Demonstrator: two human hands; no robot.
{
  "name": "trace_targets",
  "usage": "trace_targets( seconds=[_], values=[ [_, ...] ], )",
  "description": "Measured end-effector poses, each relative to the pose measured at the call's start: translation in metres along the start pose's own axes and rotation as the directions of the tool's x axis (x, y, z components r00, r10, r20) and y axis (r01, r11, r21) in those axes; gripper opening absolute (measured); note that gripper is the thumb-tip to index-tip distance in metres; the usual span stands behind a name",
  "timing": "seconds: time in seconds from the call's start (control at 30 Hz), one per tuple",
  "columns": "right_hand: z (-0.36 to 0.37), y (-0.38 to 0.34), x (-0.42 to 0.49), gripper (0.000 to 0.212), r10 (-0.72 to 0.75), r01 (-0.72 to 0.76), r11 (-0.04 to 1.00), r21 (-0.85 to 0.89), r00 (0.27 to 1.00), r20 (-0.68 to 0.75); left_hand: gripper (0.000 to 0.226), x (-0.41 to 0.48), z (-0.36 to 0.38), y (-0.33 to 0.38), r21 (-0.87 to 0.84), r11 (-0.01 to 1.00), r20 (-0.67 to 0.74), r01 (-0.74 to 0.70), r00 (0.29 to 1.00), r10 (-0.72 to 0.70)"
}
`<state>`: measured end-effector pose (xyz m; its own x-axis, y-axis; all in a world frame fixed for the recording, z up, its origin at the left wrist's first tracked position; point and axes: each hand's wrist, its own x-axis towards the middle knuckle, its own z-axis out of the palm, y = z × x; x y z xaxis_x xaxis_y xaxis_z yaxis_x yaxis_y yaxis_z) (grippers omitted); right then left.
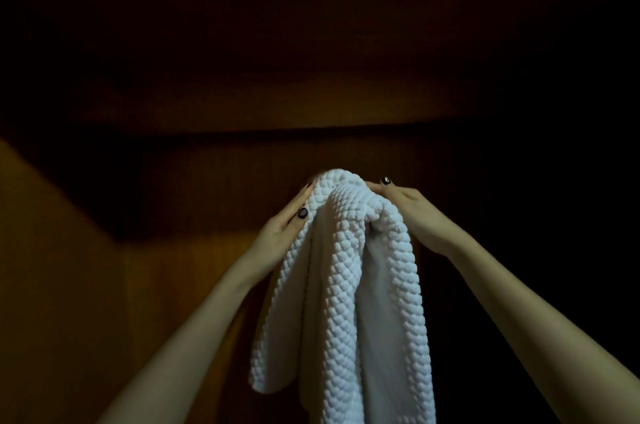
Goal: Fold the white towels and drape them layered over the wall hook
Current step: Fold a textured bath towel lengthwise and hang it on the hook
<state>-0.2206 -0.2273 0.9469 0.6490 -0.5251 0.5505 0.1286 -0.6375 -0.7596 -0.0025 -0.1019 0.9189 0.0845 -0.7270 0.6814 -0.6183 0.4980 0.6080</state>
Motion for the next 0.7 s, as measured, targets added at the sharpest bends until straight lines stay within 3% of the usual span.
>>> trace_targets(
  seconds=[0.13, 0.33, 0.4, 0.5, 0.57, 0.7],
  values=[
    [0.005, -0.003, -0.005, 0.052, 0.024, -0.025, 1.000, 0.016, 0.998, 0.052, 0.043, -0.010, 0.014, 0.000, -0.119, 0.987, -0.032, 0.108, 0.993, -0.113],
    [-0.003, -0.022, -0.022, 0.041, 0.015, -0.015, 1.000, -0.022, 0.999, 0.030, 0.052, -0.022, -0.002, 0.042, -0.141, 0.943, 0.016, 0.303, 0.953, -0.304],
    [-0.004, -0.031, -0.035, 0.038, -0.005, 0.004, 1.000, -0.022, 1.000, -0.006, 0.048, -0.037, 0.006, 0.062, -0.142, 0.937, -0.030, 0.318, 0.945, -0.325],
    [-0.007, -0.046, -0.060, 0.038, -0.104, 0.097, 0.990, -0.104, 0.992, -0.072, 0.037, -0.059, 0.024, 0.091, -0.067, 0.969, -0.229, 0.240, 0.941, -0.249],
    [-0.009, -0.055, -0.084, 0.039, -0.184, 0.167, 0.975, -0.144, 0.976, -0.116, 0.034, -0.077, 0.034, 0.111, 0.105, 0.983, -0.339, 0.152, 0.935, -0.108],
    [-0.002, -0.061, -0.144, 0.041, -0.251, 0.224, 0.938, -0.265, 0.965, -0.071, 0.037, -0.129, 0.061, 0.133, 0.416, 0.903, -0.332, 0.110, 0.942, 0.038]
  ],
)
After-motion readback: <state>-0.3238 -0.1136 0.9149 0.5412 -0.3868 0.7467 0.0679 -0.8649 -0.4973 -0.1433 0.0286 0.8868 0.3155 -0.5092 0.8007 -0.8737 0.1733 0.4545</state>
